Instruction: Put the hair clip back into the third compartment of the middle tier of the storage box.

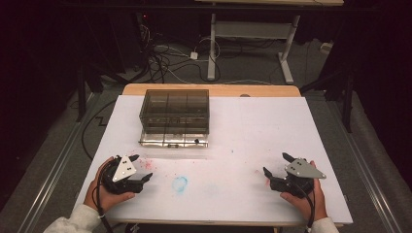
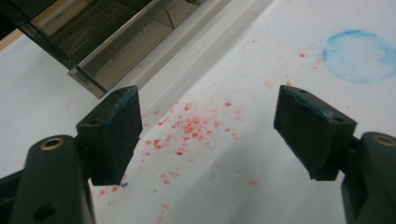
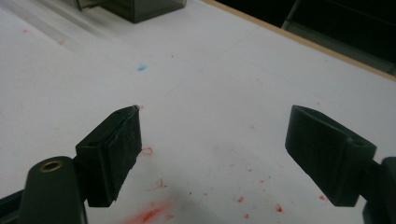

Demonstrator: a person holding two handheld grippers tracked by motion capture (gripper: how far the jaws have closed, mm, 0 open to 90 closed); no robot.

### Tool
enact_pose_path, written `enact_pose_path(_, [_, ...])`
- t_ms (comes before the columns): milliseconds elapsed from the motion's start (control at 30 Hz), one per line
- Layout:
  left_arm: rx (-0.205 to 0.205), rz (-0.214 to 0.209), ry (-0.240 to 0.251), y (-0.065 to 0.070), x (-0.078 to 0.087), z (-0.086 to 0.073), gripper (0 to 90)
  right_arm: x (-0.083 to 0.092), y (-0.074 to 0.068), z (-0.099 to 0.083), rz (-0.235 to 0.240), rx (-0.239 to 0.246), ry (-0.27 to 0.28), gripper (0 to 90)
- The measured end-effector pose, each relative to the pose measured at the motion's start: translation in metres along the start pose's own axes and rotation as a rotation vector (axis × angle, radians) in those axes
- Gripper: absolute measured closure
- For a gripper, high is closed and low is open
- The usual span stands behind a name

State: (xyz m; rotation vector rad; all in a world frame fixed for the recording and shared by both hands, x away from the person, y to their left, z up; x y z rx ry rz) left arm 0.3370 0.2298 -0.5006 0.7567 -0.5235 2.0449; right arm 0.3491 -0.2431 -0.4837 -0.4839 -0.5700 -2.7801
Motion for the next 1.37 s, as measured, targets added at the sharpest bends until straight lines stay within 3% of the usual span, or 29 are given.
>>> enact_pose_path(433, [-0.001, 0.0, -0.006, 0.0, -0.002, 0.0, 22.5, 0.009, 0.003, 0.01, -0.017, -0.001, 0.038, 18.9])
enact_pose_path(1367, [0.003, -0.011, -0.014, -0.002, -0.004, 0.0, 22.5, 0.012, 0.004, 0.013, -0.026, 0.001, 0.043, 18.6])
Point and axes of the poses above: each handheld gripper's, and its own axes: x roughly backward along the jaws, z roughly out of its top, y roughly to its right, the point moved 5 cm from there along -x, roughly forward along the jaws, and after that the axes turned 14 degrees about -z, right-handed, at the moved point
